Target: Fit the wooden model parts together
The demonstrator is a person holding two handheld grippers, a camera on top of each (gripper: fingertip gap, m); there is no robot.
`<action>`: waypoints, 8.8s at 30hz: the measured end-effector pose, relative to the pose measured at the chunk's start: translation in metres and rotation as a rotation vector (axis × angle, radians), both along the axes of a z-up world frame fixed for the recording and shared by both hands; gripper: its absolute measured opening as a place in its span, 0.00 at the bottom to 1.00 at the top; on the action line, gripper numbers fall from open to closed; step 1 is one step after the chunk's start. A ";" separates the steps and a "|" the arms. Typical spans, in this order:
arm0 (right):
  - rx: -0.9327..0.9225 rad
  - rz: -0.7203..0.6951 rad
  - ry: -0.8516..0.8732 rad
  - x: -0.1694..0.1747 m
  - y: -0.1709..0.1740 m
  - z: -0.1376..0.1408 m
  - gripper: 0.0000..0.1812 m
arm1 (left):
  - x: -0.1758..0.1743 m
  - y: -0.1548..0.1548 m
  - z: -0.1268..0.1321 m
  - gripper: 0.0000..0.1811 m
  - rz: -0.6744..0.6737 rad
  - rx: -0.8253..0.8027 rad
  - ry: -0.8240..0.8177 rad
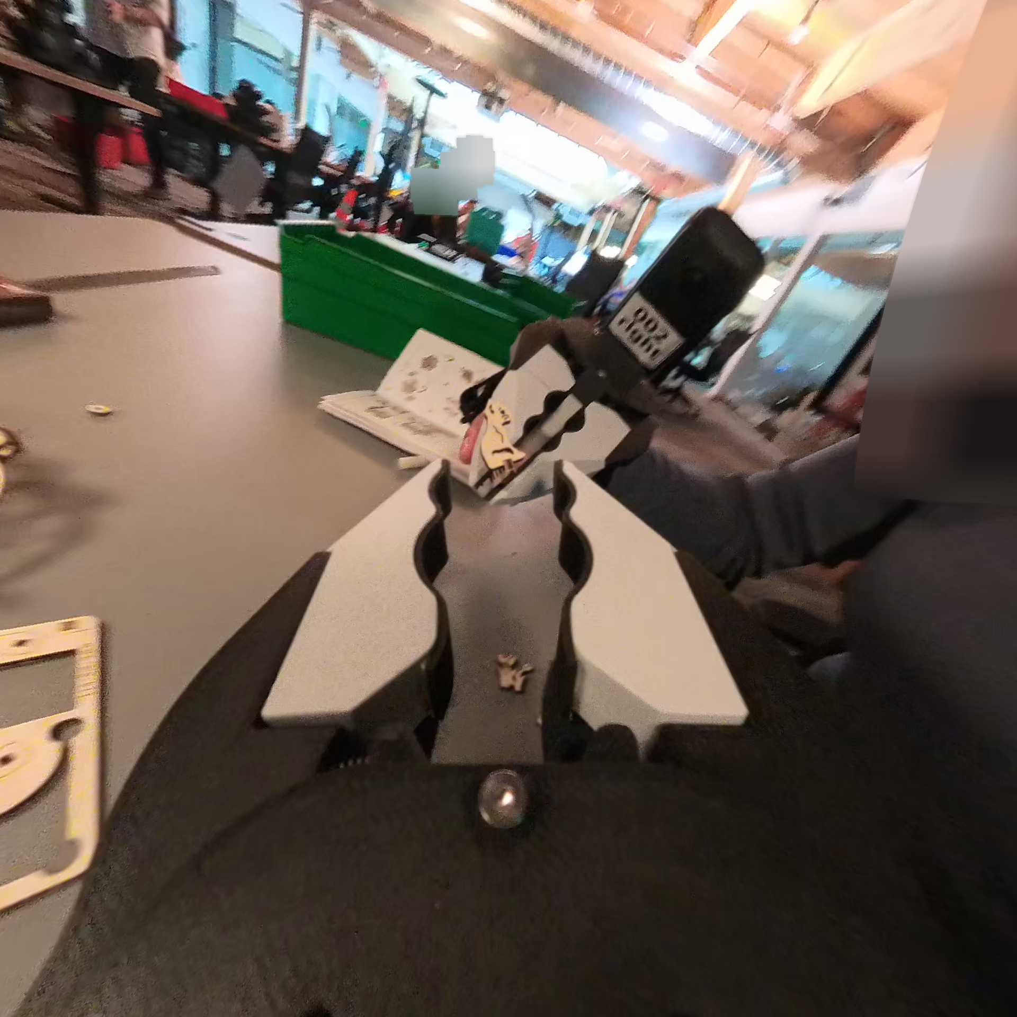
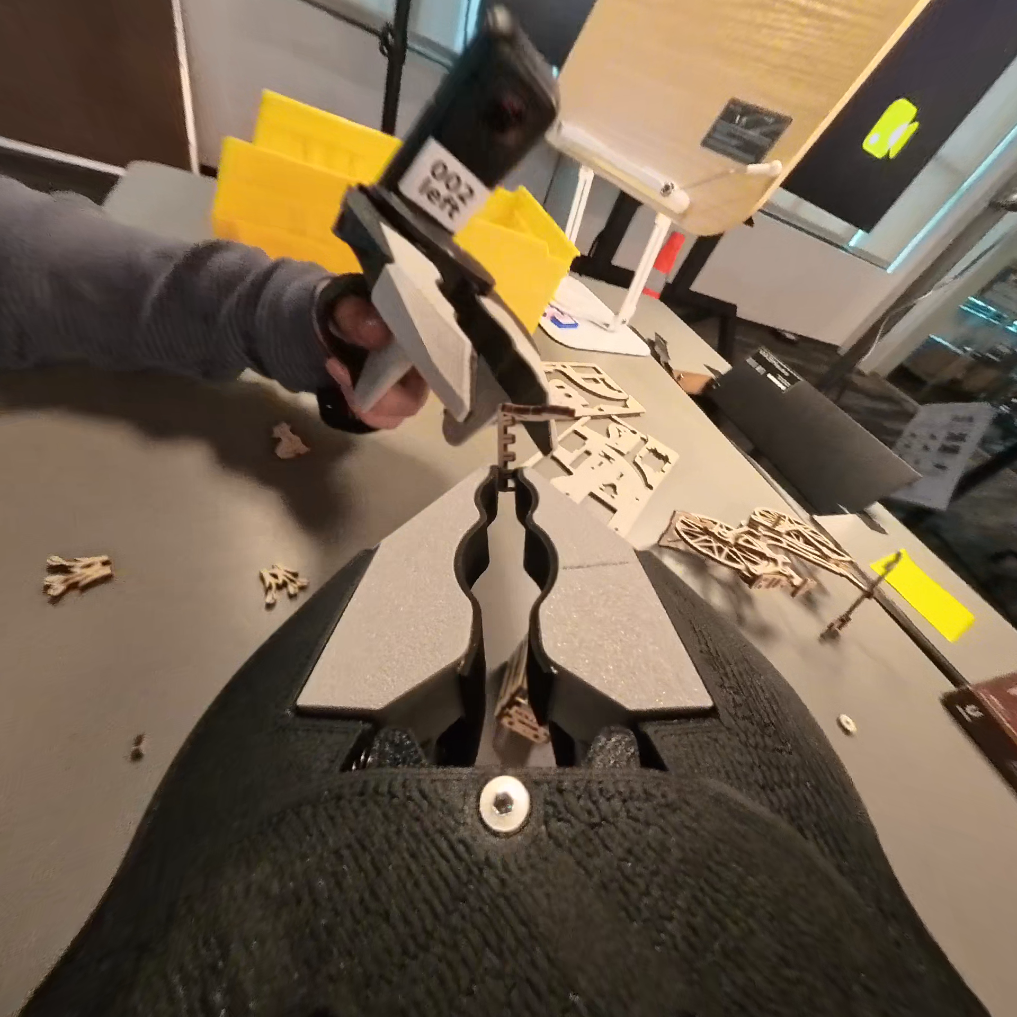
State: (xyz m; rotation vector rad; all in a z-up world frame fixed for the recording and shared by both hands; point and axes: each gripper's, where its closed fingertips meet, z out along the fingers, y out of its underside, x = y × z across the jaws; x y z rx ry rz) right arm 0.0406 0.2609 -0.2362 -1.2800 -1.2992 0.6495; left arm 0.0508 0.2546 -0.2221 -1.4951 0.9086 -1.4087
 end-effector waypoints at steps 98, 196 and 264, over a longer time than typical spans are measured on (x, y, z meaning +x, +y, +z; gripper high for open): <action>-0.488 0.220 0.207 0.006 -0.011 0.003 0.01 | 0.015 -0.005 -0.002 0.00 -0.047 -0.113 -0.068; -0.455 0.254 -0.337 0.010 -0.039 -0.084 0.06 | 0.008 -0.035 -0.109 0.01 -0.181 0.221 0.695; 0.515 -0.225 0.065 -0.001 0.020 -0.003 0.00 | -0.028 0.045 -0.014 0.00 0.612 0.655 0.296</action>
